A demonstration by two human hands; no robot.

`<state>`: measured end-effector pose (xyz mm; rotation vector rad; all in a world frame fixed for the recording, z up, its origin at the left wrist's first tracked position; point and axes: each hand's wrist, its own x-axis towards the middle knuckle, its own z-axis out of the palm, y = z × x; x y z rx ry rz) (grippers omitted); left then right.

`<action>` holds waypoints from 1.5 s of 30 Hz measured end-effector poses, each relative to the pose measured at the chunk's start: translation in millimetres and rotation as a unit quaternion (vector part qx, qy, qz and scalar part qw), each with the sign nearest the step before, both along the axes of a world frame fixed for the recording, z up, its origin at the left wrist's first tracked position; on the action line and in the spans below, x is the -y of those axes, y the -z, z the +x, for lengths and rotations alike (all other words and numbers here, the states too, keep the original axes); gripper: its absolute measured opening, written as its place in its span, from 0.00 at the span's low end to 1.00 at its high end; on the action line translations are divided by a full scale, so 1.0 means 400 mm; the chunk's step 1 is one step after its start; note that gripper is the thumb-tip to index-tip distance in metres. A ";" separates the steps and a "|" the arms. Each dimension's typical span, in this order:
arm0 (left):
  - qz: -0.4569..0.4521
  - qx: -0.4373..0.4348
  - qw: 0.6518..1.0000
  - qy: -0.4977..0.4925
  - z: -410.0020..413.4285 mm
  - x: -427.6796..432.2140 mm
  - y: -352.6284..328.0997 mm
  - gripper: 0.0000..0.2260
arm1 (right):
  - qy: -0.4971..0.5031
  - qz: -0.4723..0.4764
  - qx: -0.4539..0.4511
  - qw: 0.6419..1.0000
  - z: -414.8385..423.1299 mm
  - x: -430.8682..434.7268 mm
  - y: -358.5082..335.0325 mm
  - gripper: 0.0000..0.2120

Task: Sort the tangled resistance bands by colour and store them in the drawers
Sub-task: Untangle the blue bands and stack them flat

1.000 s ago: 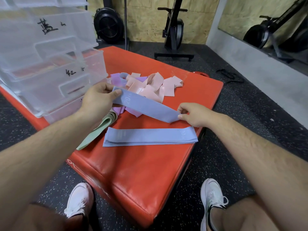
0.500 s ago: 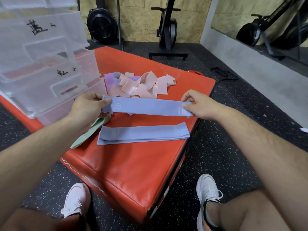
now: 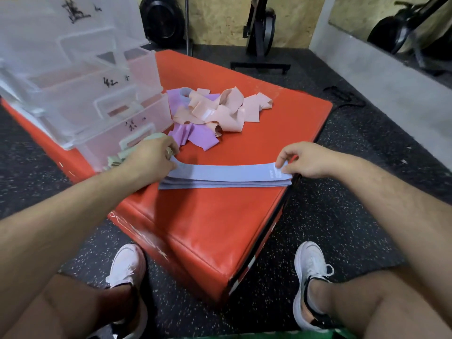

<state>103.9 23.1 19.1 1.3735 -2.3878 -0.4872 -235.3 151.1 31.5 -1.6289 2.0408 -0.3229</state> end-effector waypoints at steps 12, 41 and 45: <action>-0.059 0.042 0.995 0.062 0.002 0.018 0.051 0.09 | 0.019 0.021 -0.071 0.997 0.033 -0.001 0.014 0.08; -0.051 0.133 0.988 0.054 -0.273 0.133 0.003 0.12 | -0.013 -0.099 -0.062 0.993 0.193 0.340 0.082 0.16; -0.041 0.107 0.993 0.027 -0.286 0.156 0.009 0.10 | -0.001 -0.107 -0.031 0.994 0.192 0.379 0.082 0.18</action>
